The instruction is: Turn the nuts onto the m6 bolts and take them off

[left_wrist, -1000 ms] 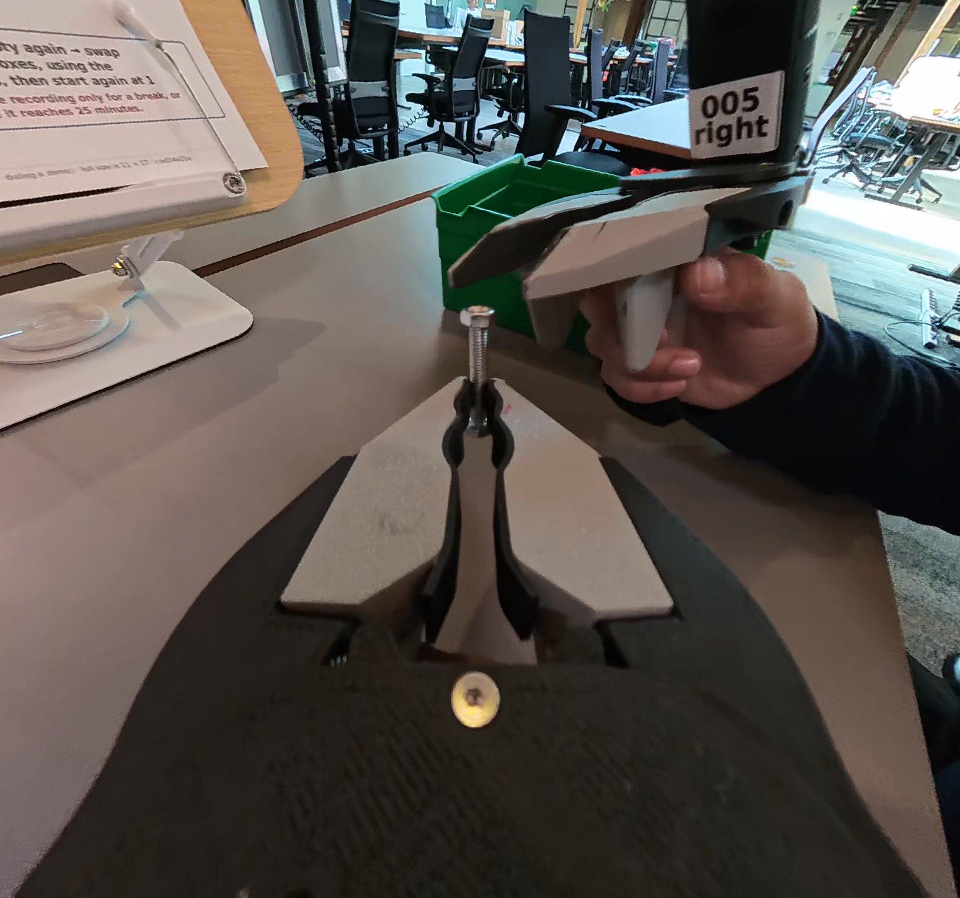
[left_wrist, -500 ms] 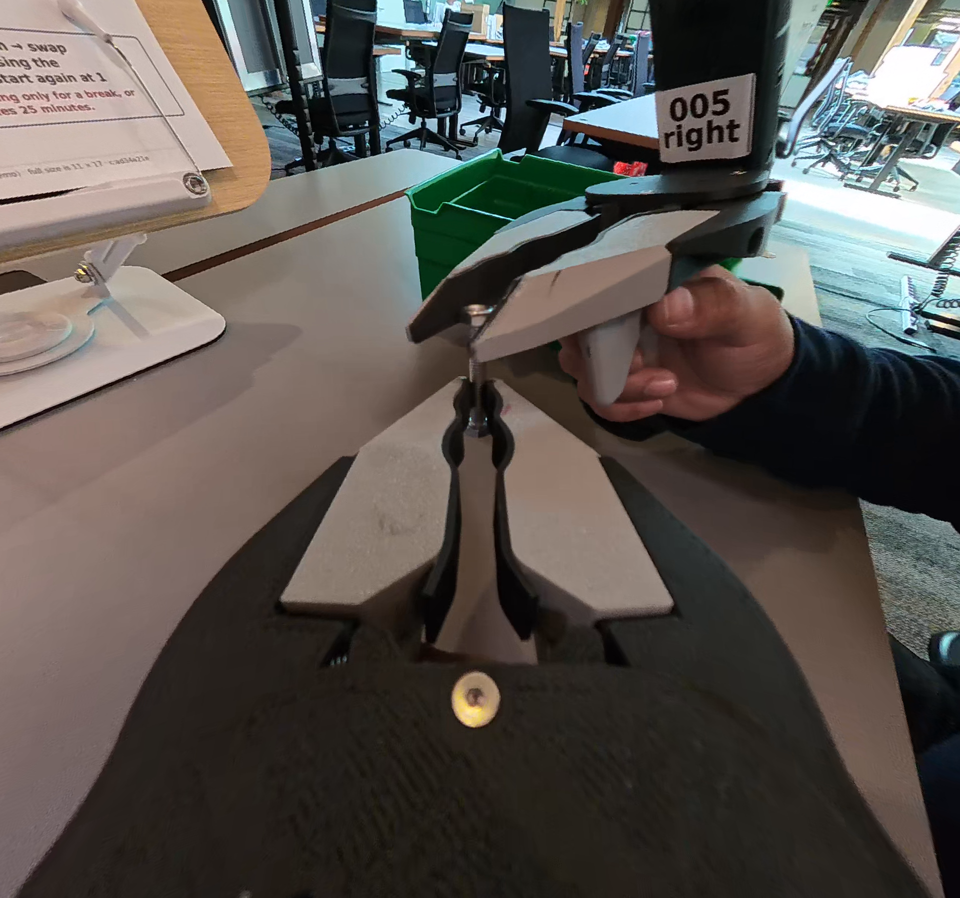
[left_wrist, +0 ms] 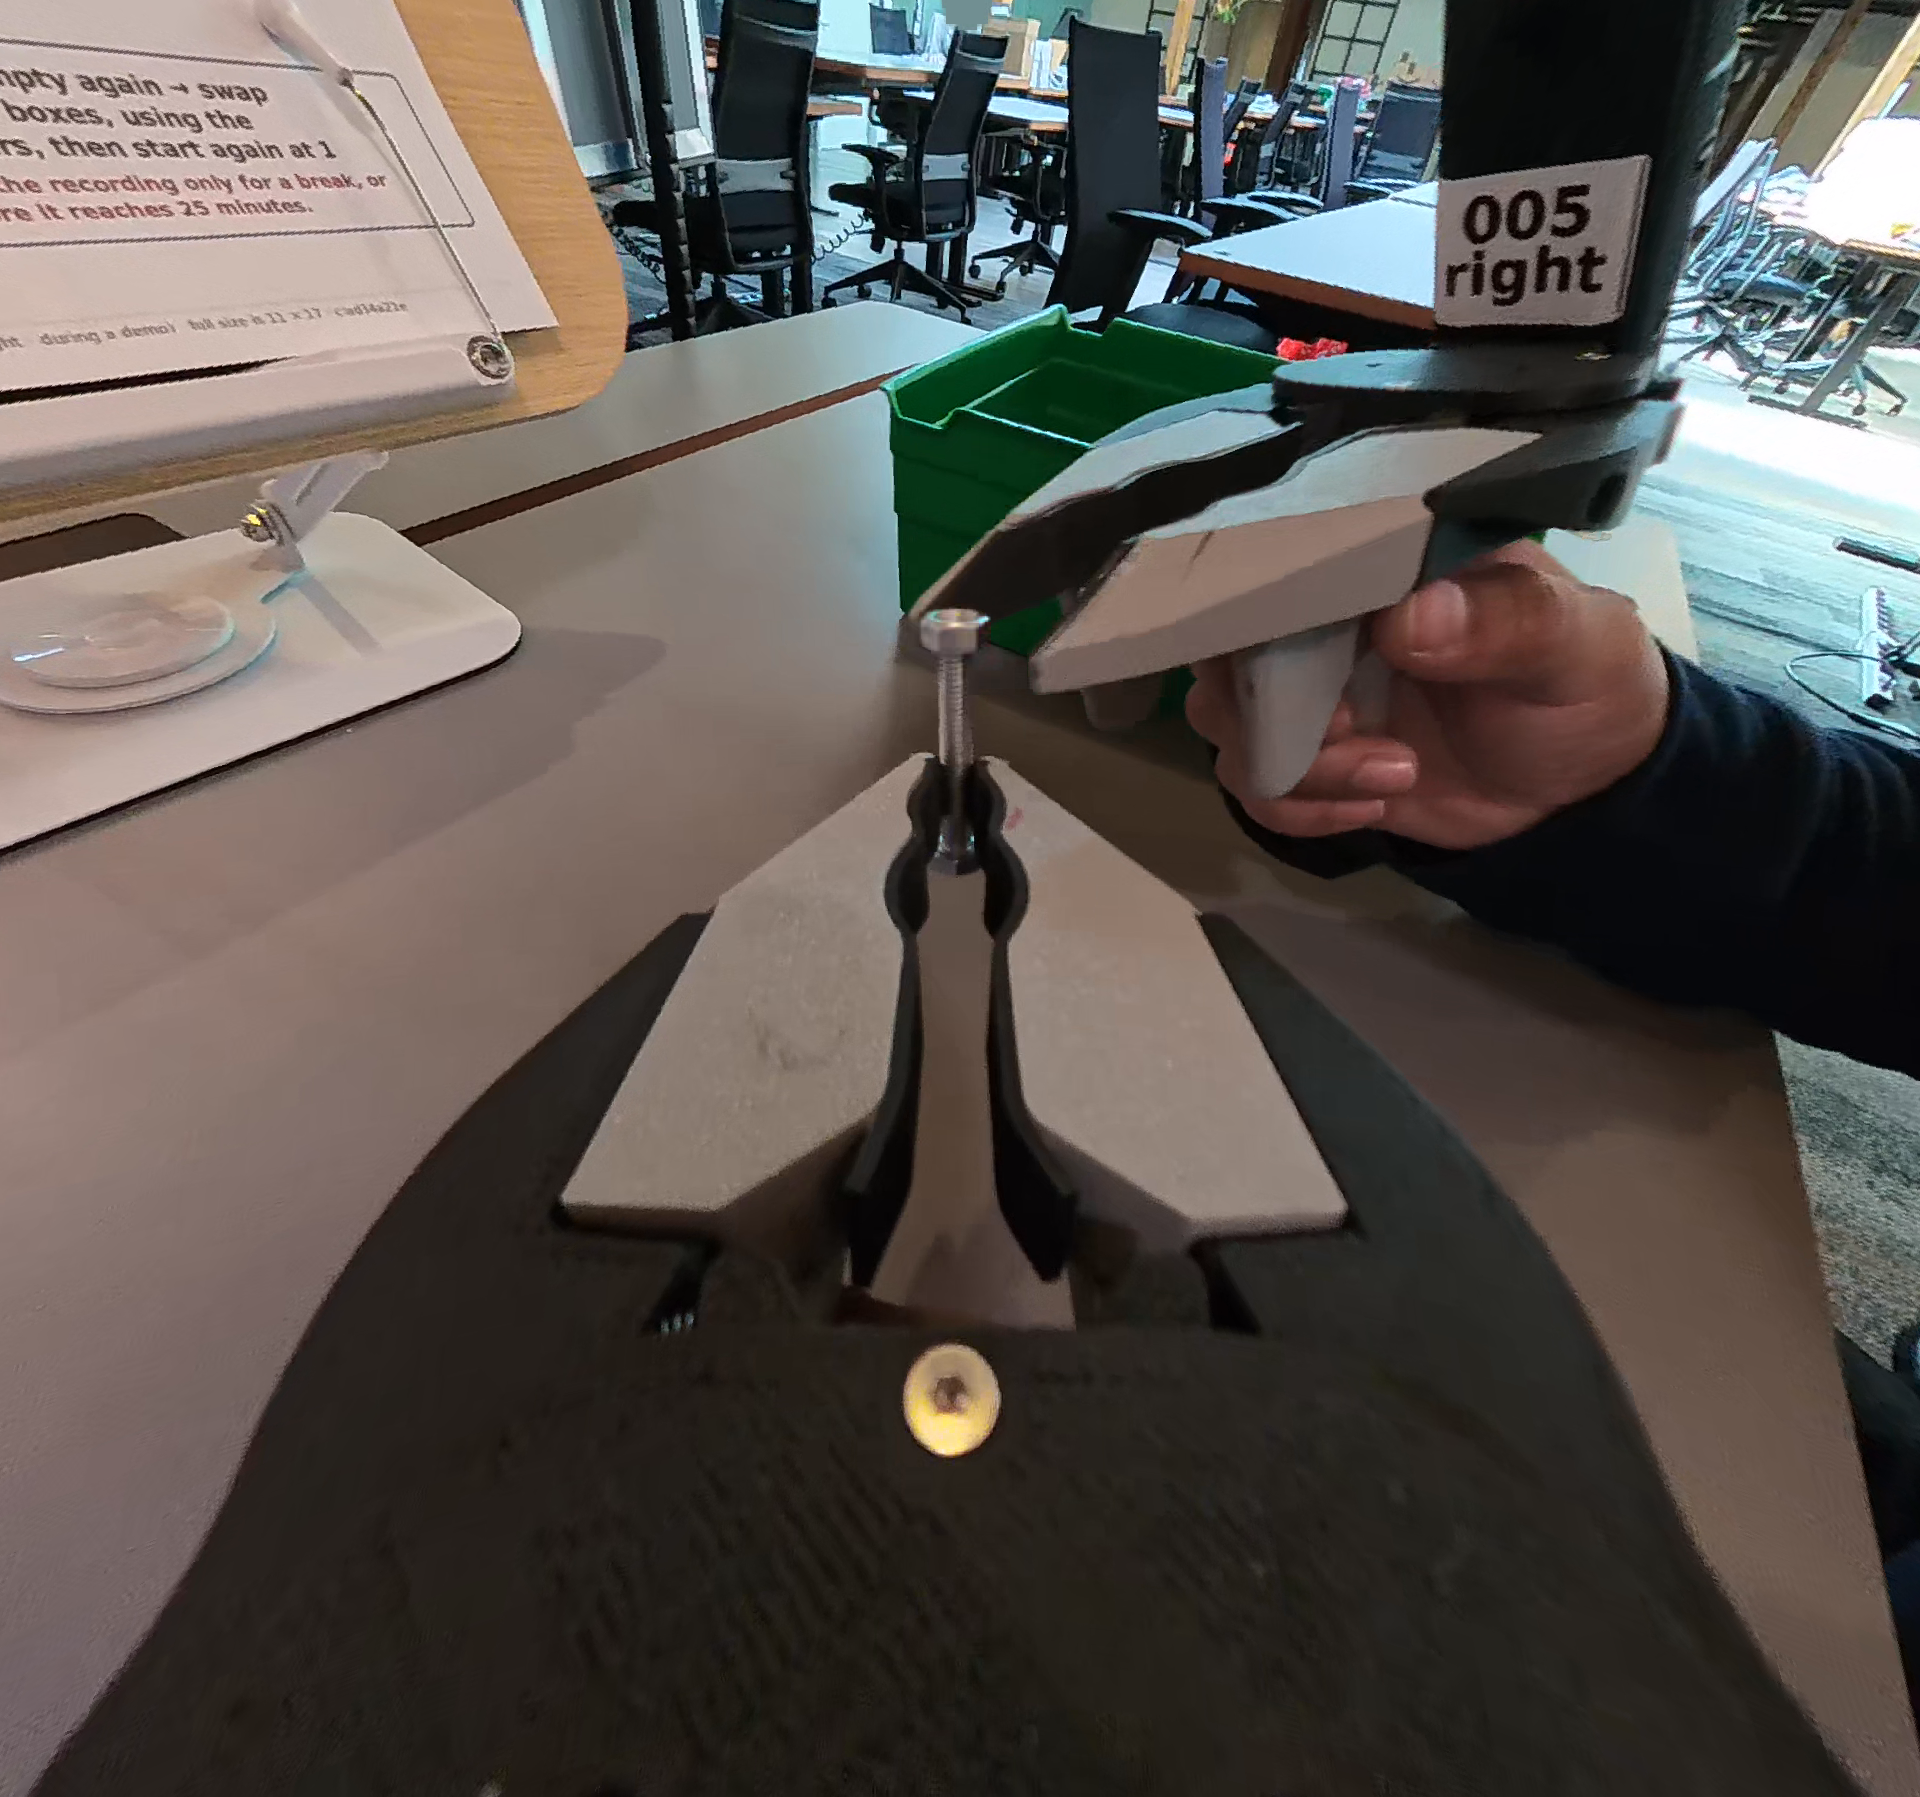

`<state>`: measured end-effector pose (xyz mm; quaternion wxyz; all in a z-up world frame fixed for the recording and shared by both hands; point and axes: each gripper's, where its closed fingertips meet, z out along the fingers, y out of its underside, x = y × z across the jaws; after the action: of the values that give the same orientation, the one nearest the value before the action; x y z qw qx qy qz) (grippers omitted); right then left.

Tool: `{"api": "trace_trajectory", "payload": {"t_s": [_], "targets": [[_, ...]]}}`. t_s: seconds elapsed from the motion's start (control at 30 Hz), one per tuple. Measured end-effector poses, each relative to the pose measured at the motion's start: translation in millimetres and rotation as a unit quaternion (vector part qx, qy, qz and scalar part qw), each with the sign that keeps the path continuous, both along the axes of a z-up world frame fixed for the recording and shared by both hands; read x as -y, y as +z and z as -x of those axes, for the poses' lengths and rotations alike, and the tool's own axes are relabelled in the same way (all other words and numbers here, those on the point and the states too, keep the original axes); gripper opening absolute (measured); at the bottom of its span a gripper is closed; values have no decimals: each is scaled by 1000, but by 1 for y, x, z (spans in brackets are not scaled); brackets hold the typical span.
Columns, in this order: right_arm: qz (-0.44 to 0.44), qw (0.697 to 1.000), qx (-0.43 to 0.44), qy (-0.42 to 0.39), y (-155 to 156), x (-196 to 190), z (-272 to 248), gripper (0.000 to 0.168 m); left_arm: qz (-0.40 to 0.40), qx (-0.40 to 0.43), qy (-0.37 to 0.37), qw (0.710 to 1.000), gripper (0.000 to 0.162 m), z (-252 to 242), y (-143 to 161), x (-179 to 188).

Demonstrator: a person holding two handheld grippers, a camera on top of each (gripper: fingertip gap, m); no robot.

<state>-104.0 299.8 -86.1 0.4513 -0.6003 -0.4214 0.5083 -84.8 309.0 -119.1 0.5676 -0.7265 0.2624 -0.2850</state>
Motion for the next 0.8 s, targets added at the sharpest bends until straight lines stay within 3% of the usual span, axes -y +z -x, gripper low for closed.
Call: {"api": "trace_trajectory", "payload": {"t_s": [0.2,0.3,0.5,0.67,0.8], "targets": [[12,1000,-1,8,-4,1,4,16,-1,-7,-15,1000,2,-10,-1,5],[12,1000,-3,6,-4,1,5,6,-2,-7,-21,1000,2,-13,-1,7],[39,999,-16,25,-3,4,5,6,9,4,-31,999,2,-14,-2,8],[30,999,-9,6,-3,-3,1,12,4,-12,-4,1000,2,-6,-4,2],[20,1000,-22,-6,4,-8,-6,2,11,-5,2,1000,2,0,-5,-1]]}}
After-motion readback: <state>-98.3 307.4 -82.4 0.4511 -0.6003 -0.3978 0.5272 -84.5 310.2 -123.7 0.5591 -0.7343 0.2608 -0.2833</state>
